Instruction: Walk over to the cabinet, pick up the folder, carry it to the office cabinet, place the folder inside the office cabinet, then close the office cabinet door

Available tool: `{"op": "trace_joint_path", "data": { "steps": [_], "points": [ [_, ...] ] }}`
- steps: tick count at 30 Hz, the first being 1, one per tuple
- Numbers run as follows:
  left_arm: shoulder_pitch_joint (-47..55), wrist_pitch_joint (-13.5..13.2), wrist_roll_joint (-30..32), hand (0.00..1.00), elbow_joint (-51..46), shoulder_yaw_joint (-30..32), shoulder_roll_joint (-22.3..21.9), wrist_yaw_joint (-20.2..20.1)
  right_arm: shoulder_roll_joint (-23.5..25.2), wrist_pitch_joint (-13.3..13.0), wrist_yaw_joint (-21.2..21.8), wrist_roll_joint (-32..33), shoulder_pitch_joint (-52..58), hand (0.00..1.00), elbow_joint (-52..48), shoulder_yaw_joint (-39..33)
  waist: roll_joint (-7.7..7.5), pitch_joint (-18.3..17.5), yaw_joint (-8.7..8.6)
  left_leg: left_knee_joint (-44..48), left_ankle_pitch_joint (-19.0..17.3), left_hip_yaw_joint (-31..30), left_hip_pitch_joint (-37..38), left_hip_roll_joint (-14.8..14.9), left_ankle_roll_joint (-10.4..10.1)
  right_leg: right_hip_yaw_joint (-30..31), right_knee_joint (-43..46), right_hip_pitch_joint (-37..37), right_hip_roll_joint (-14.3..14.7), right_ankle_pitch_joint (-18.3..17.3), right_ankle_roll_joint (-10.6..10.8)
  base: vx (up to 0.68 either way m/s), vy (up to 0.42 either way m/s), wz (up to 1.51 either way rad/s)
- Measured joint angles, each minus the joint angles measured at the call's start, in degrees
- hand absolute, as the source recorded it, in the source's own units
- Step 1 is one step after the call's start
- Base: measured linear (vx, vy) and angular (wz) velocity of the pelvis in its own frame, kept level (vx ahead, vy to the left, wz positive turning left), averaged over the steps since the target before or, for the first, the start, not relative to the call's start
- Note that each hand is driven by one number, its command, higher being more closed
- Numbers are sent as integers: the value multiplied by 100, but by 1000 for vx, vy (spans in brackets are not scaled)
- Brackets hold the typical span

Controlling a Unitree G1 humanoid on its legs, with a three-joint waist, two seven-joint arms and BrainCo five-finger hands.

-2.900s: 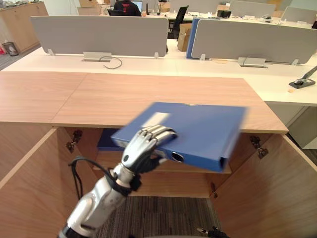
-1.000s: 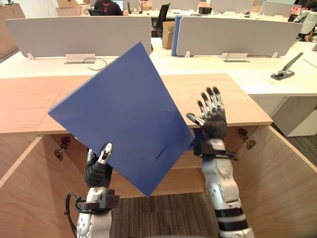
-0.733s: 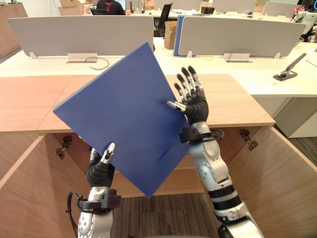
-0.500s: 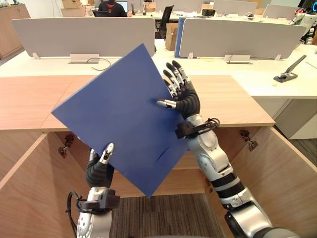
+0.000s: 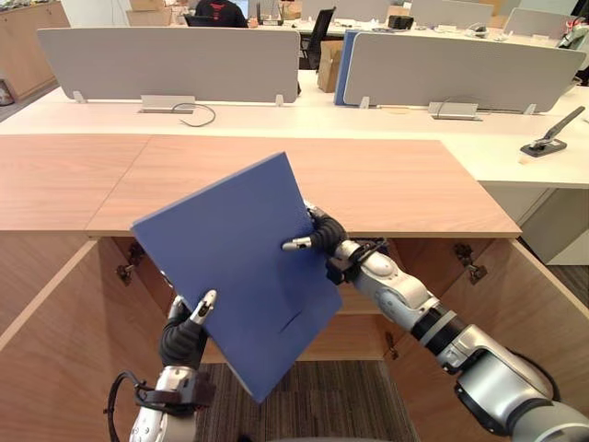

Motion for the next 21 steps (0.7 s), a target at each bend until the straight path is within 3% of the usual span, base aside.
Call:
{"op": "trace_joint_path", "data": {
  "steps": [5, 11, 12, 17, 21],
  "points": [
    [-64, 11, 36, 100, -3, -37, 372, 6, -225, 1, 114, 371, -100, 0, 215, 520, -22, -64, 12, -22, 23, -15, -3, -1, 3, -11, 12, -3, -2, 2, -29, -35, 9, 1],
    [-488, 11, 286, 100, -3, -63, 805, 6, -855, 28, 204, 1020, -424, 0, 159, 1295, -100, -209, 56, 1, 64, -53, -68, 0, -19, -53, 6, -39, 3, 4, -50, -8, 3, 3],
    [-589, 11, 356, 100, -2, -106, 966, 6, -1068, 90, 234, 1122, -434, 100, 151, 1615, -129, -227, 102, 2, 67, -66, -73, 0, -23, -67, 7, -36, 3, 7, -48, -1, 0, 4],
    [-756, 13, 756, 100, -1, -128, 1423, 5, -1646, 518, 689, 1126, -412, 100, -43, 2602, -161, -248, 160, 2, 68, -86, -82, -2, -26, -81, 16, -36, 2, 0, -55, 0, 0, 1],
    [-977, 4, 665, 100, -1, -179, 1470, 3, -1983, 505, 816, 1176, -431, 100, -326, 2622, -167, -253, 197, 3, 70, -96, -83, -1, -28, -86, 35, -40, 1, -6, -59, 0, 0, 0]
  ]
}}
